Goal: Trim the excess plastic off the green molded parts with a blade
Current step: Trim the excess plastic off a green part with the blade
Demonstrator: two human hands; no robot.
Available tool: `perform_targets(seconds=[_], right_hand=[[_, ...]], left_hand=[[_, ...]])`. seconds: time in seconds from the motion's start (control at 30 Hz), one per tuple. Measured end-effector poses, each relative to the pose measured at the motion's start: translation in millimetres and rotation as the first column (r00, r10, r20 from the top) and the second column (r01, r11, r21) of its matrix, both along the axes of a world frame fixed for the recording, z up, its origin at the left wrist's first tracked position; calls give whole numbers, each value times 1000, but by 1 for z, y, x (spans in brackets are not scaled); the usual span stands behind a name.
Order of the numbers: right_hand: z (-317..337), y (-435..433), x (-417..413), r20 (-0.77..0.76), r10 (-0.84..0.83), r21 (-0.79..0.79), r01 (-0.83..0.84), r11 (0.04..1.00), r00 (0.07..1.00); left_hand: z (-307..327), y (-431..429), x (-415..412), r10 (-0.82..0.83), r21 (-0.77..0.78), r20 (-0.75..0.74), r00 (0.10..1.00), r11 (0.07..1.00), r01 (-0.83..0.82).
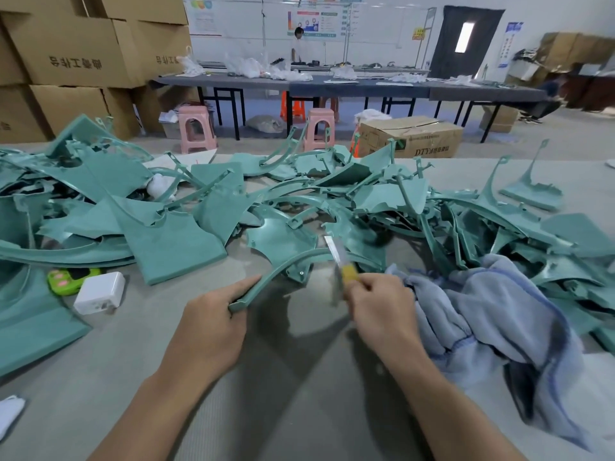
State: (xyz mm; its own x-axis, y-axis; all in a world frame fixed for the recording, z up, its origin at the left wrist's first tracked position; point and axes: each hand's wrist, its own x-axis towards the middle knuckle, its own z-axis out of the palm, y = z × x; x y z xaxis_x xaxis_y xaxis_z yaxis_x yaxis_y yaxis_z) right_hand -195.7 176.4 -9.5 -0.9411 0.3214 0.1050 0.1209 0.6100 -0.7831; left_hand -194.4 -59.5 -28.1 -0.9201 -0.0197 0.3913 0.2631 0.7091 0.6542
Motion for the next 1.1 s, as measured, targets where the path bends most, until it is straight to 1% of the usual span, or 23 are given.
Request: perform_targets(seconds=[0.07,0.1,0.13,0.2,0.27,0.4,0.47,0.5,0.53,0.57,0.63,0.67,0.7,0.73,0.77,0.8,0.87,0.93,0.97,1.0,1.03,1.07,1.1], right_hand=[[0,14,-4,18,-208,36,207,978,978],[-1,15,-4,-20,-239,26,239,971,971],[-1,12,-2,-73,-218,-11,217,976,973],[-1,-2,6,-192,-103,-119,81,990,976],[0,-11,9,-275,-26,-179,-25,984,961],[1,-15,11,-299,159,-218,-230,949,941],[-1,-19,14,-283,254,-170,-308,936,925],[-2,-20,14,-274,264,-156,-314,937,925],[-2,-20,12,-259,232,-154,-277,948,938],[-3,-16,7,-237,156,-147,-194,970,959],[-3,1,-3,-154,-77,-145,55,988,985],[-4,10,-7,-99,-183,-210,160,965,978],[-4,16,-10,-64,-244,-310,214,927,968],[-4,20,-10,-66,-271,-402,223,888,960],[-4,21,-9,-111,-257,-444,183,877,960],[-4,17,-6,-181,-203,-437,107,893,962],[-3,2,2,-278,-4,-368,-103,924,960],[-4,-13,9,-275,185,-269,-260,927,943],[-3,-16,9,-262,214,-218,-274,937,941],[-3,-15,7,-254,187,-187,-238,953,949],[-3,-10,3,-236,99,-176,-143,974,967],[-3,-3,0,-203,-26,-186,-13,982,979],[-3,6,-3,-167,-154,-253,109,961,974]], left_hand=[[4,1,3,10,41,-28,1000,999,-9],[5,2,5,18,56,-42,999,998,-15],[6,3,5,33,74,-52,998,997,-29],[8,1,5,100,135,-60,993,987,-92],[8,-4,1,148,178,-37,988,974,-139],[11,-5,3,97,118,-76,992,989,-88],[14,0,8,78,85,-123,989,994,-67],[15,1,10,73,87,-144,987,994,-61],[16,1,11,76,97,-160,984,993,-61],[17,-1,12,79,108,-173,982,992,-60],[20,-5,14,73,126,-184,980,991,-50],[21,-6,15,64,134,-183,981,990,-40],[22,-8,15,65,145,-171,983,989,-40],[23,-8,14,75,162,-158,985,985,-50],[24,-8,12,87,176,-148,985,983,-60],[24,-7,11,95,178,-145,985,982,-68],[23,-4,10,81,156,-165,983,986,-55],[19,-2,10,57,134,-217,974,991,-28],[16,-4,9,50,136,-246,968,991,-17],[14,-5,8,60,141,-253,966,990,-24],[12,-8,5,86,169,-229,970,984,-47],[11,-10,2,132,216,-173,976,972,-93],[10,-11,-2,185,284,-95,978,947,-151]])
